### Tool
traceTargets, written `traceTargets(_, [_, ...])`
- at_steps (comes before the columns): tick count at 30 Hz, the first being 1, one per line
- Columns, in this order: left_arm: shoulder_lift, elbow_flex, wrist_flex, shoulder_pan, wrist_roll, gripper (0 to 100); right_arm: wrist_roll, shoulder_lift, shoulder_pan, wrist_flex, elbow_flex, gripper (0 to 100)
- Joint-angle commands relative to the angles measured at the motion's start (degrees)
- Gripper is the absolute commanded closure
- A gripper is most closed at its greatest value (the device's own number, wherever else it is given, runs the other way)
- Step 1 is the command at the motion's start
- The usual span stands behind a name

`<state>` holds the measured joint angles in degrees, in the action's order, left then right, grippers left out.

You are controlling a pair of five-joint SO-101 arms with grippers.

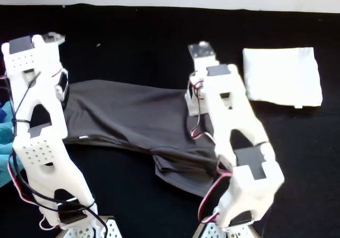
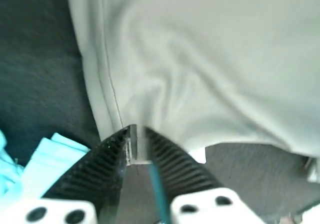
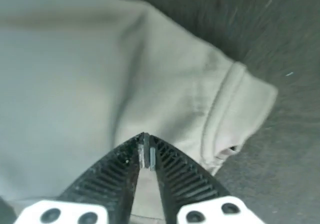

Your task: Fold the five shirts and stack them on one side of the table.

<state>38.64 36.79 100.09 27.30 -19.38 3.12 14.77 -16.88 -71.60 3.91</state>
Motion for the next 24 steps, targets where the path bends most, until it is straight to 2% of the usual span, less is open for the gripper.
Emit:
traceTargets(1, [-3.6, -5.5, 0.7, 2.3, -1.3, 99, 0.3, 3.6, 1.5, 2.4, -2.8, 99.3])
traceTargets(8, [-3.6, -19.2, -6.9, 5.5, -1.4, 99, 5.0, 9.3, 8.9, 6.5, -2.8, 99.3])
traceTargets(12, [-3.6, -26.4, -13.5, 5.3, -2.5, 99, 8.1, 9.2, 10.5, 6.5, -2.8, 99.3])
traceTargets(14, [-3.6, -28.1, -17.3, 5.6, -2.5, 99, 10.6, 9.4, 11.0, 6.5, -3.7, 99.3])
traceTargets(17, [-3.8, -28.3, -18.5, 5.7, -2.5, 99, 11.2, 9.2, 12.8, 6.1, -7.1, 99.3])
traceTargets(24, [-16.7, -28.8, -15.6, 5.3, -2.5, 99, 11.1, 8.8, 11.9, -10.0, -21.3, 99.3])
